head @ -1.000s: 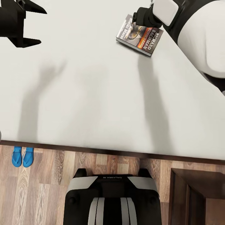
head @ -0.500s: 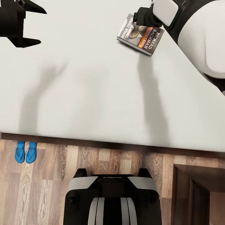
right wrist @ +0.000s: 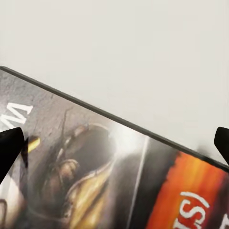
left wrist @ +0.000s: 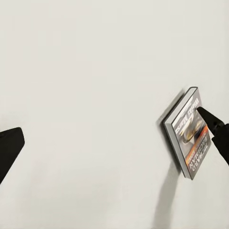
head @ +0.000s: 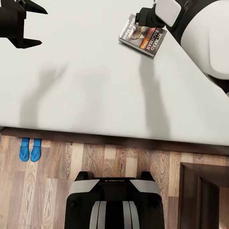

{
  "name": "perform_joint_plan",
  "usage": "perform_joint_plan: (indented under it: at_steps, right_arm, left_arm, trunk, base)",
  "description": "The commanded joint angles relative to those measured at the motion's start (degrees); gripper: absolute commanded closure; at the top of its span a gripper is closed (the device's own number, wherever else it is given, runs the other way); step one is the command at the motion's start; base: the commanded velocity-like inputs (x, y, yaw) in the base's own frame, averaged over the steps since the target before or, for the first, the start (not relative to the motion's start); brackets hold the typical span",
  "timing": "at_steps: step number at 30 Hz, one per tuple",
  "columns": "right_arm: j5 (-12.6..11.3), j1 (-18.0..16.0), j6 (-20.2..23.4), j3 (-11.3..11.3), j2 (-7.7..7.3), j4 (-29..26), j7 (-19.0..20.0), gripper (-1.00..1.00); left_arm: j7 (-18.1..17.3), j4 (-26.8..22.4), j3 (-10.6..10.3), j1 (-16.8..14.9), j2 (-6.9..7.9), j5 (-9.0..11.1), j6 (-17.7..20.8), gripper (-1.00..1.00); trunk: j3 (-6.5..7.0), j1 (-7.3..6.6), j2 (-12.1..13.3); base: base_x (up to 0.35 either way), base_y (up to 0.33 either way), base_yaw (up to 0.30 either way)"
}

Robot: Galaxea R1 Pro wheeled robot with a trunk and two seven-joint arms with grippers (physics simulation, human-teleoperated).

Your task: In the bedroom, move the book from the bed onto either nightstand, and place the two sandals side by side next to the bed.

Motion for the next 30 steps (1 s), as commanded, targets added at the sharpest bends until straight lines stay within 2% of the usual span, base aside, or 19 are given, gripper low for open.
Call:
perform_joint_plan:
  at_steps: [1,20,30]
  right_arm:
    - [-0.06,-0.04,0.16,-1.4,0.07,0.76,-0.04,-1.0]
    - [-0.1,-2.36,-0.05,-1.4,0.07,-4.65,2.74,-1.0]
    - [-0.09,-1.03,-0.15,-1.53,0.07,-4.75,2.86,-1.0]
  left_arm:
    - [0.43,-0.01,-0.02,-0.06,0.03,0.3,0.35,-1.0]
    - [0.36,-0.01,-0.09,0.03,0.1,0.29,0.38,-1.0]
    - [0.35,-0.01,-0.04,-0.05,0.03,0.29,0.4,-1.0]
  trunk:
    - [-0.03,0.01,-0.01]
    - [-0.03,0.01,-0.01]
    - [-0.03,0.01,-0.01]
  base:
    - [-0.013,0.011,0.0]
    - [-0.001,0.002,0.0]
    - [0.217,0.0,0.0]
